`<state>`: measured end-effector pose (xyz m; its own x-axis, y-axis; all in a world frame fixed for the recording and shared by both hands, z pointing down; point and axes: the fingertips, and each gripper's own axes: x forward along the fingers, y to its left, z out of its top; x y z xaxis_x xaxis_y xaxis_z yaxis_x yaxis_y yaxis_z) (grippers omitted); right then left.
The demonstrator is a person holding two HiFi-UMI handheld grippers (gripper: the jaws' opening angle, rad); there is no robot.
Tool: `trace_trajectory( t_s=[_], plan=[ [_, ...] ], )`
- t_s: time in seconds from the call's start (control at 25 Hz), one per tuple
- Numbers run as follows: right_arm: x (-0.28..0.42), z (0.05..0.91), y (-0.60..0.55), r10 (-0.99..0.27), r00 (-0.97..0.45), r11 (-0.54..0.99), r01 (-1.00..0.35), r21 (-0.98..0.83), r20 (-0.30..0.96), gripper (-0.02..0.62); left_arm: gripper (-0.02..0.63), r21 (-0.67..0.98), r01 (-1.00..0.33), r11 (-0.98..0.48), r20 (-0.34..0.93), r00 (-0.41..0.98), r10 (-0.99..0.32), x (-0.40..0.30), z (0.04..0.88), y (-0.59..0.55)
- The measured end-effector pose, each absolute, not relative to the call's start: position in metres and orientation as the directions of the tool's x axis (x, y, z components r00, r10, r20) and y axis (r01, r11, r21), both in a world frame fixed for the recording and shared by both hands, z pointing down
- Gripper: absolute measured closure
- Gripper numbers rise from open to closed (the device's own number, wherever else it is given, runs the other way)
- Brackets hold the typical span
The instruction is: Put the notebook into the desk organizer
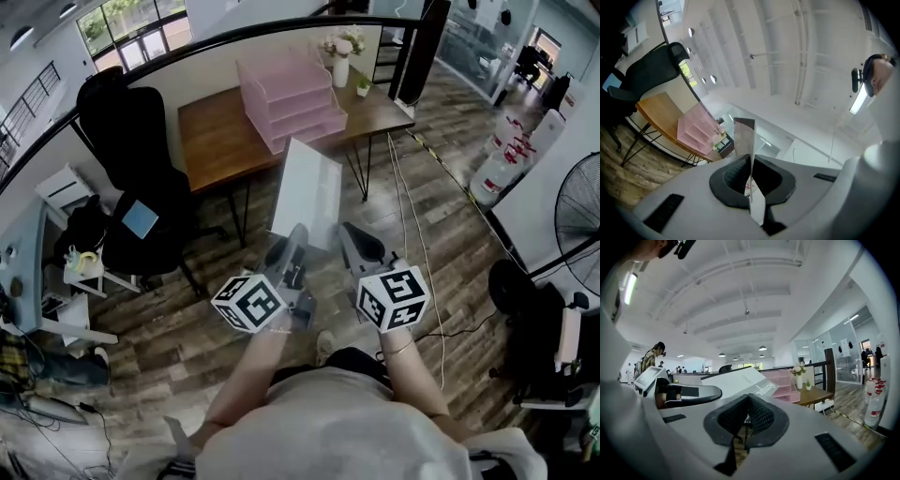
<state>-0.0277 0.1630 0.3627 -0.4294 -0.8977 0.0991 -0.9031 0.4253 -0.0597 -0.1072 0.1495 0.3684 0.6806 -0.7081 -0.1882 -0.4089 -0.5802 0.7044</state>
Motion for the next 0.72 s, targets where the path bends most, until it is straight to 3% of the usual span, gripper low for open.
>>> trace_trajectory(
  t_s=[0.32,0.72],
  plan=[
    [0.027,0.352,0.1,-0.883,-0.466,0.461,-0.883,-0.085,0.06,0.584,0.584,0.711,-0.4,-0.578,-0.223,0.651,-0.725,-0.058,0.351,0.087],
    [0.055,0.375,0.065,-0.868,-0.489,0.473,-0.866,-0.161,0.083,0.584,0.584,0.741,-0.433,-0.513,-0.169,0.619,-0.767,-0.043,0.369,0.054]
  ],
)
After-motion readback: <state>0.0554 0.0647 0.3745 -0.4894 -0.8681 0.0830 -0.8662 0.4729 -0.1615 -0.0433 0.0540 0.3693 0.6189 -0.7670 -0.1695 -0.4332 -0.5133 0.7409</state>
